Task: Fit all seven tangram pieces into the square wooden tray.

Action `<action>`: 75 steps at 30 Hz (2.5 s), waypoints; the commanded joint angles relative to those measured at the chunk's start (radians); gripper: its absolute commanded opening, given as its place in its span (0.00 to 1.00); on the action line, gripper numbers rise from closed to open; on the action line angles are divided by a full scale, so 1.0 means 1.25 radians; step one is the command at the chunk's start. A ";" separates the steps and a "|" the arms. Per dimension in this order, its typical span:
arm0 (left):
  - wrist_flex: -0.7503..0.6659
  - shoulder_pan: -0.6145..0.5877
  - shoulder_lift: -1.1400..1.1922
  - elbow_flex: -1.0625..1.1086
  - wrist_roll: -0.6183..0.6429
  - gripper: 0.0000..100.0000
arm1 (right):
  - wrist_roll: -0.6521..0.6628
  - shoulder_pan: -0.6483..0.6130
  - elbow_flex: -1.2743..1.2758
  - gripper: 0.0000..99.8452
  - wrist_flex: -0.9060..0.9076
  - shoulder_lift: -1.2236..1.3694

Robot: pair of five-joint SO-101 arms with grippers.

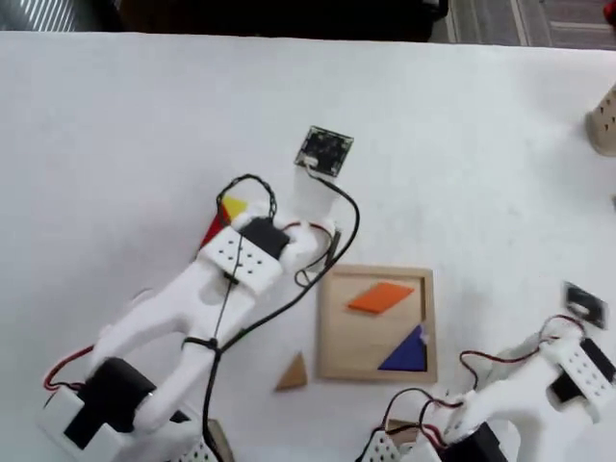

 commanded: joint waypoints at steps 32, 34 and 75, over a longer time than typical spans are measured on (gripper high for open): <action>-0.226 0.212 0.230 -0.017 0.063 0.02 | -0.139 0.093 -0.058 0.02 -0.006 -0.024; -0.195 0.214 0.228 -0.018 0.063 0.02 | -0.139 0.093 -0.058 0.02 -0.006 -0.024; -0.277 0.338 0.296 -0.137 -0.036 0.02 | -0.137 0.073 -0.056 0.02 -0.006 -0.018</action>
